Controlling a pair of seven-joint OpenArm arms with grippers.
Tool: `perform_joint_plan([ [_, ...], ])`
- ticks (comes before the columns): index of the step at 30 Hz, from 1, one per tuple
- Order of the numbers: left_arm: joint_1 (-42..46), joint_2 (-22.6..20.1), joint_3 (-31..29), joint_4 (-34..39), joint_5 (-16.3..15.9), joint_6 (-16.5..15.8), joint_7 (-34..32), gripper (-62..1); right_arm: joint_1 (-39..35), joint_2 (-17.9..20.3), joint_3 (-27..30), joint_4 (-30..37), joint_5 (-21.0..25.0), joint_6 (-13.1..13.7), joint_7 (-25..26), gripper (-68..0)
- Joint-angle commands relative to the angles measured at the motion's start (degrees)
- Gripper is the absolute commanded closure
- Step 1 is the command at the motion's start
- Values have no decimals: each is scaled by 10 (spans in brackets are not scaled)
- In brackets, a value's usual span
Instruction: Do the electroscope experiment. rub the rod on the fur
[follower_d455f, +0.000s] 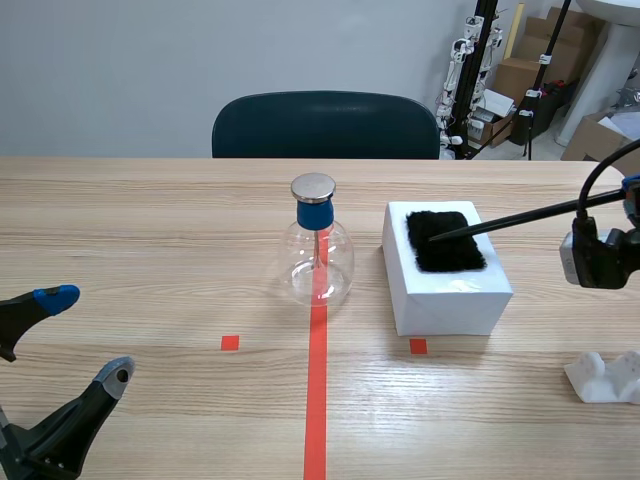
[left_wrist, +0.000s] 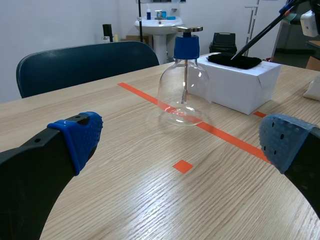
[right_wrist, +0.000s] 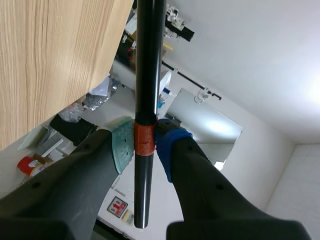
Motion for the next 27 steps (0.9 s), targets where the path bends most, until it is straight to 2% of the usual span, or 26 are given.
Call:
perform_joint_plan([
  [1,-2,-3,-2,5,-4,-1,-10,-623,8,6,8,3,-5,-5,12,-102],
  [3,-2,-3,-2,5,-4,-1,-10,-623,8,6,8,3,-5,-5,11,-102],
  [8,-2,-3,-2,5,-4,-1,-10,-623,8,6,8,-2,-5,-4,-59,-102],
  [10,-2,-3,-2,5,-4,-1,-10,-623,8,6,8,-6,-5,-4,-70,-102],
  [13,-2,-3,-2,5,-4,-1,-10,-623,8,6,8,-8,-5,-4,-56,-102],
  [17,-2,-3,-2,5,-4,-1,-10,-623,8,4,7,-8,-5,-4,0,-102],
  [19,-2,-3,-2,5,-4,-1,-10,-623,8,1,7,-8,-5,-4,0,-102],
  [25,-2,-3,-2,5,-4,-1,-10,-623,8,0,7,-8,9,-3,-92,-102],
  [27,-2,-3,-2,5,-4,-1,-10,-623,8,-1,7,-8,10,-2,-99,-102],
])
